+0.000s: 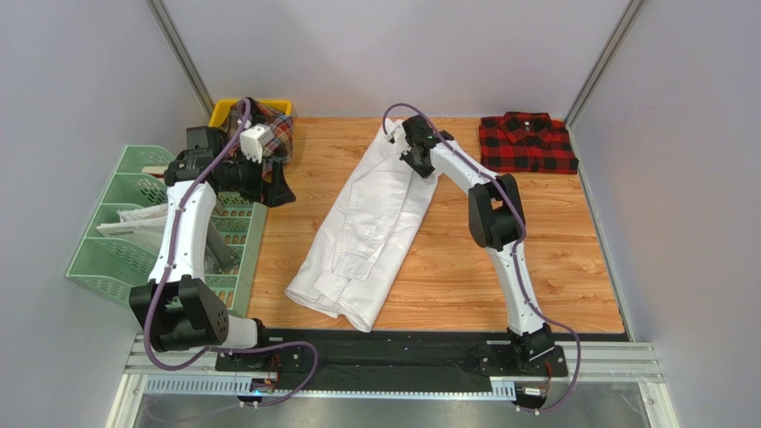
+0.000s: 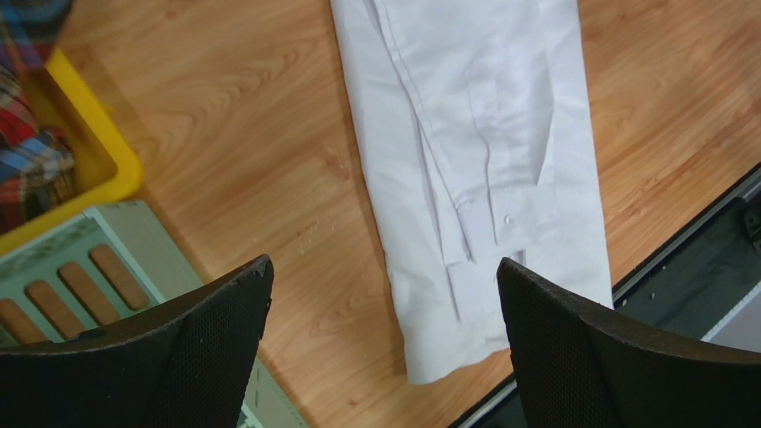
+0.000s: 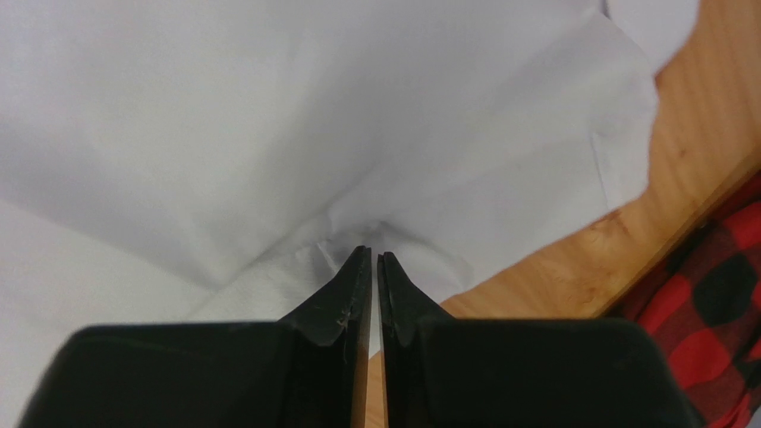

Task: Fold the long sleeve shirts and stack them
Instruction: Fold the shirt

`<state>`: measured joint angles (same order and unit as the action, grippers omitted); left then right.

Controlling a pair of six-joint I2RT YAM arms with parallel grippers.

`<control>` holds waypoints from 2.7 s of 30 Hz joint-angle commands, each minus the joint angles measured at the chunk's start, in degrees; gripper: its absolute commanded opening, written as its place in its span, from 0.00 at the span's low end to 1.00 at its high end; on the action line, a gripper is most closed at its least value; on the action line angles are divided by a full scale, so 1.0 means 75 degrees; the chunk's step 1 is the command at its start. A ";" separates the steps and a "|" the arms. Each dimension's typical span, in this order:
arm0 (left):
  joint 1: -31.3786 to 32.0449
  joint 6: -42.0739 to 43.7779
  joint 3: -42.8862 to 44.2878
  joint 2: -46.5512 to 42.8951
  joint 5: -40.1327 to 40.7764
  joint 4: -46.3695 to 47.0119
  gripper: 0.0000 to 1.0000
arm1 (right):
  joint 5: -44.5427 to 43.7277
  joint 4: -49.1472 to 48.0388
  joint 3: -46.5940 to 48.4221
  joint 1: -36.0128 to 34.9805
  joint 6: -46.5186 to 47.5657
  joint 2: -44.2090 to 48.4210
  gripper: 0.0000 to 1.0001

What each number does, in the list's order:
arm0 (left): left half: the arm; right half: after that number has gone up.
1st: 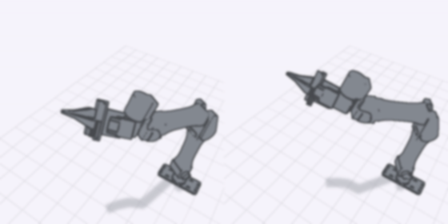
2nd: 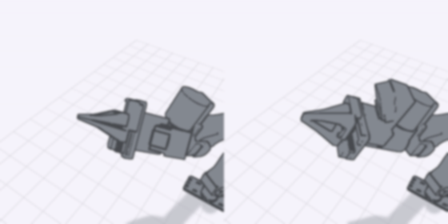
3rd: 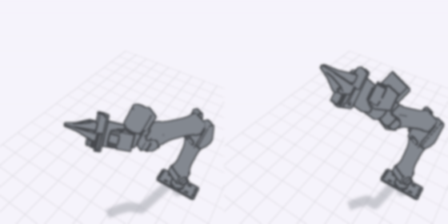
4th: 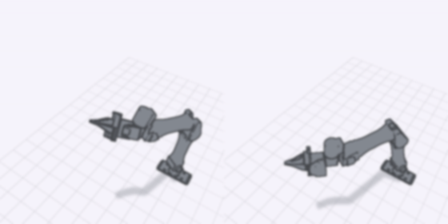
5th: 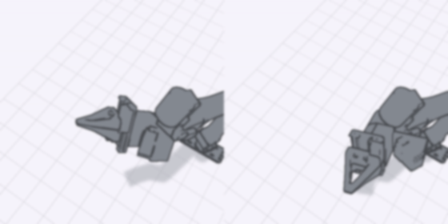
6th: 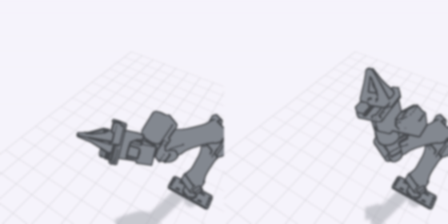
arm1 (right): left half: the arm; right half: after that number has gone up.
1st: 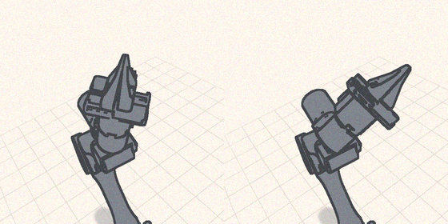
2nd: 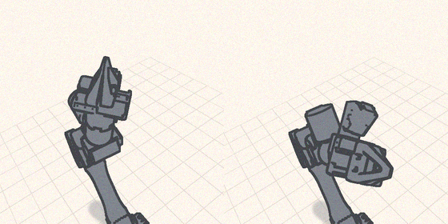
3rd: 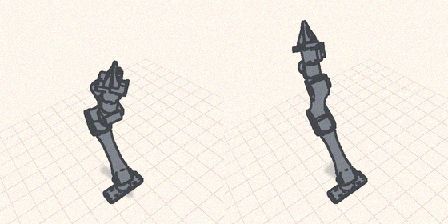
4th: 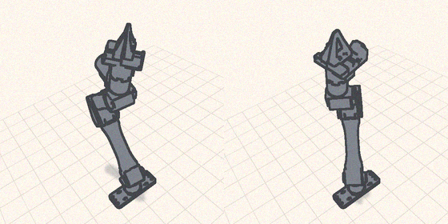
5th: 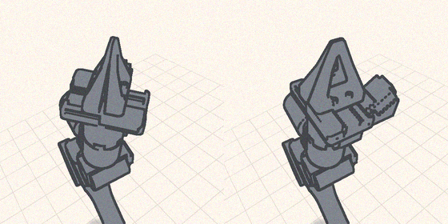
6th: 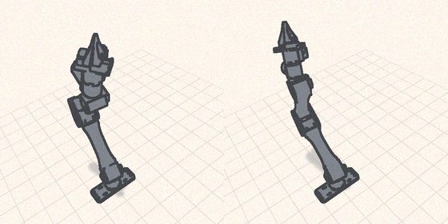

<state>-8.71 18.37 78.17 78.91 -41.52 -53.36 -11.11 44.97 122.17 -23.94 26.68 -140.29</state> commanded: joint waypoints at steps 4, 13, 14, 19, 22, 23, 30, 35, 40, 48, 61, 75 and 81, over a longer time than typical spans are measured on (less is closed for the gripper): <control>0.1078 0.0644 -0.1047 0.0423 0.2182 -0.0398 0.99 | -0.0019 -0.1613 0.0084 0.0509 0.0159 0.1394 0.17; 0.2251 0.0223 -0.1271 0.2238 0.3239 -0.0209 0.87 | 0.2721 0.0259 -0.1441 0.0509 -0.1574 0.2861 0.24; 0.2263 0.0176 -0.1271 0.2483 0.3216 -0.0232 0.83 | 0.3385 0.0552 -0.1558 0.0521 -0.2006 0.2873 0.24; 0.2286 0.0059 -0.1458 0.2732 0.2900 -0.0174 0.75 | 0.4961 0.0602 -0.2588 0.0252 -0.2817 0.2944 0.23; 0.2275 -0.0047 -0.1610 0.2557 0.2735 -0.0046 0.76 | 0.5314 0.0193 -0.3175 -0.0111 -0.3099 0.2897 0.23; 0.2275 -0.0070 -0.1622 0.2417 0.2700 -0.0033 0.78 | 0.5256 -0.0006 -0.3257 -0.0286 -0.3111 0.2850 0.23; 0.2193 -0.0223 -0.1552 0.1842 0.2431 -0.0127 0.85 | 0.4460 -0.0055 -0.3270 -0.0522 -0.3135 0.1949 0.21; 0.2169 -0.0036 -0.1353 0.1421 0.2161 -0.0338 0.93 | 0.3394 0.0448 -0.3305 -0.0277 -0.2410 0.1666 0.18; 0.2181 0.0456 -0.1399 0.1150 0.1704 -0.0373 0.99 | 0.2691 0.0777 -0.3130 0.0414 -0.1461 0.1514 0.17; 0.2824 0.1205 -0.1821 0.0905 0.1411 0.0072 0.99 | 0.3344 0.1374 -0.2287 0.0778 -0.0336 0.2039 0.28; 0.5563 0.3587 -0.3134 -0.0728 0.1187 0.1946 0.74 | 0.5278 0.1657 -0.6346 0.0778 0.1296 0.5954 0.41; 0.7653 0.2156 -0.2220 0.2121 0.1973 0.3436 0.44 | 0.6075 0.0180 -0.8625 0.0732 -0.1001 0.5652 0.27; 0.8004 0.2670 -0.1799 0.2614 0.2558 0.1942 0.21 | 0.6590 -0.0101 -0.8789 0.0533 -0.1494 0.5416 0.26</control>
<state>49.78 36.01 60.93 97.17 -25.34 -31.05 33.98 47.88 56.77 -18.65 19.64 -98.91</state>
